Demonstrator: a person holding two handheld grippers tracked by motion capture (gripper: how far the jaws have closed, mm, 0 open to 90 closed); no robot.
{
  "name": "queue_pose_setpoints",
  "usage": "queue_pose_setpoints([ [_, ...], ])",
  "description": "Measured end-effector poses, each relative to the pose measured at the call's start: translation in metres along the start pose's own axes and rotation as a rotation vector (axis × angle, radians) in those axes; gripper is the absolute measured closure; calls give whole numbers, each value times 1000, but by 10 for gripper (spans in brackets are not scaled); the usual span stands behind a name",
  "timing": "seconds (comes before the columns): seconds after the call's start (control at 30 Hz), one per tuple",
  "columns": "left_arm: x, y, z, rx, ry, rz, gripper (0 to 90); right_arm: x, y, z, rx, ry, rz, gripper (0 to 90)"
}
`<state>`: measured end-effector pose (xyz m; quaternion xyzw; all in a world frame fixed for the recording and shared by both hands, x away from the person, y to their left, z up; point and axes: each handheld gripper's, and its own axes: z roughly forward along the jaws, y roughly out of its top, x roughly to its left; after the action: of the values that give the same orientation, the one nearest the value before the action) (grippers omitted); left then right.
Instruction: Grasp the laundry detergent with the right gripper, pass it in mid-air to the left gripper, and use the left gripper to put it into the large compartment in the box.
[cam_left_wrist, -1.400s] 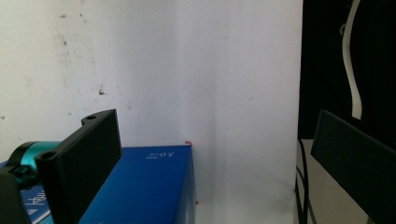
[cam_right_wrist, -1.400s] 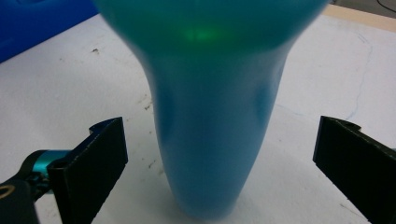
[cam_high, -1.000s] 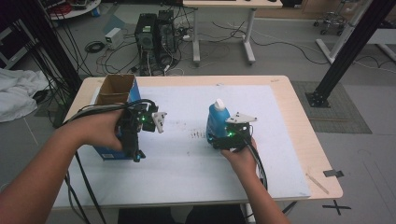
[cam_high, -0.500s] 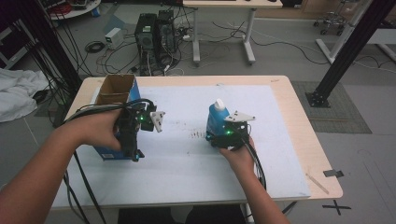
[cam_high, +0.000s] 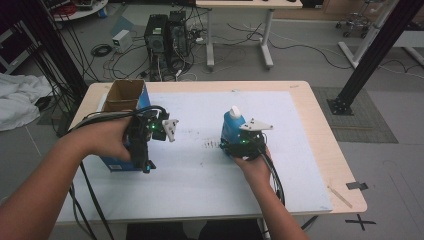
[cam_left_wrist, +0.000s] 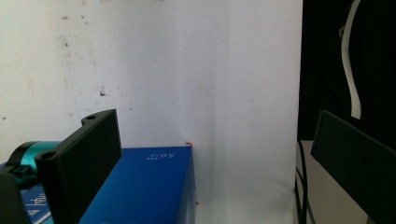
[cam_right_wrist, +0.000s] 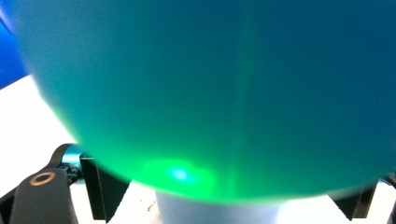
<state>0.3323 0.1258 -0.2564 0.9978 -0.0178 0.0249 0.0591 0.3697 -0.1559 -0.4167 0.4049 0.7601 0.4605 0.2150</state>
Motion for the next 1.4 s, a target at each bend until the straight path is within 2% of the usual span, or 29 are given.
queue_pose_setpoints([
  [0.07,0,0,0,0,1,3,16,0,0,0,3,-10,-5,152],
  [0.17,0,-1,1,-1,-1,-1,16,1,0,-1,-5,-15,-8,230],
  [0.5,0,-3,1,-2,-1,-4,16,3,-1,1,-5,-25,-4,232],
  [0.83,2,-3,2,1,-1,-2,16,3,-1,3,6,-6,-9,323],
  [1.07,2,-2,3,0,-2,0,16,3,-2,4,9,-6,-14,330],
  [1.4,4,-2,4,-2,-6,-1,16,3,-2,4,-1,-10,-7,393],
])
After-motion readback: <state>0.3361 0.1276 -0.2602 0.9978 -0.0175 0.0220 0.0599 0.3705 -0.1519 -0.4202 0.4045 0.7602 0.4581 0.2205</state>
